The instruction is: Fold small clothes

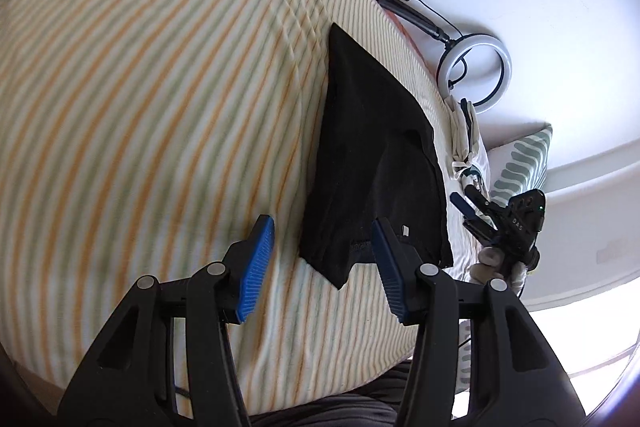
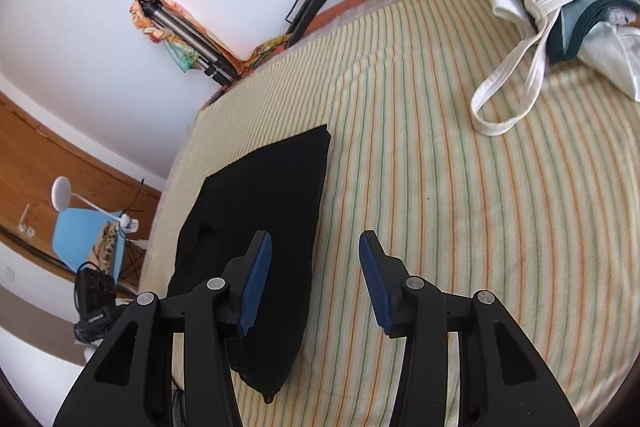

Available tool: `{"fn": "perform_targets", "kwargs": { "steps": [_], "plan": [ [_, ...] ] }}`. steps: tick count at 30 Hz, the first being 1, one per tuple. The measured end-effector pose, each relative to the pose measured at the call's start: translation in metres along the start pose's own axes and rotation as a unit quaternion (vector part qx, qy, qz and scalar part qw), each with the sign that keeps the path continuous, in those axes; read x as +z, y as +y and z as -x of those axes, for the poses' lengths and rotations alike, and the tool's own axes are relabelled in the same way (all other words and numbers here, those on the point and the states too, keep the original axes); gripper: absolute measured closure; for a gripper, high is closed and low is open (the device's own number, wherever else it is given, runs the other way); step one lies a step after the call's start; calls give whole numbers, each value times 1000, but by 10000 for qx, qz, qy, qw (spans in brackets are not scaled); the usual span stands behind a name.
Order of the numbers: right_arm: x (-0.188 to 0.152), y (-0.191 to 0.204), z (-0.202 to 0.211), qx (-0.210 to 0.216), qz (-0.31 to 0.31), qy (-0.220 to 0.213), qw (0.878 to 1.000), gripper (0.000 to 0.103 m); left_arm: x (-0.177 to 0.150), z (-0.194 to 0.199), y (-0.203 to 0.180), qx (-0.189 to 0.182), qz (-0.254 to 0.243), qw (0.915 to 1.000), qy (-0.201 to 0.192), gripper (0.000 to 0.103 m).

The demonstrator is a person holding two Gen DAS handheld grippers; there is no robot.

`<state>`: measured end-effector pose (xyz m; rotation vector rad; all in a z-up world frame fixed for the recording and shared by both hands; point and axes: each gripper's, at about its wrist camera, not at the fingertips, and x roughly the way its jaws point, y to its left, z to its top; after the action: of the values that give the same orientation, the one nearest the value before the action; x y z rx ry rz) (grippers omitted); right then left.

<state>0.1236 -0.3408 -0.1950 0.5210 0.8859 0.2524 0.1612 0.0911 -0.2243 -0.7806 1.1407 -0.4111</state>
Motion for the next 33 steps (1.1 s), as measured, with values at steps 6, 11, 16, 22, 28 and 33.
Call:
{"fn": "perform_targets", "kwargs": {
  "steps": [6,11,16,22,28,33],
  "plan": [
    [12,-6,-22,200,-115,134,9996,59,3,-17,-15,-68,-142,9998,94,52],
    [25,-7,-42,446,-139,163,9988,58,10,-30,-24,-144,-243,9996,50,52],
    [36,-10,-57,782,-369,228,9960,61,14,-38,-25,-277,-272,9992,57,52],
    [48,3,-71,632,-262,225,9974,69,19,-49,-31,-113,-401,9991,107,74],
    [47,17,-75,285,46,274,9992,99,20,-47,-35,-8,-563,9984,32,96],
    [47,42,-59,70,523,80,9986,100,18,-37,-54,-56,-918,9957,-116,97]
  ]
}}
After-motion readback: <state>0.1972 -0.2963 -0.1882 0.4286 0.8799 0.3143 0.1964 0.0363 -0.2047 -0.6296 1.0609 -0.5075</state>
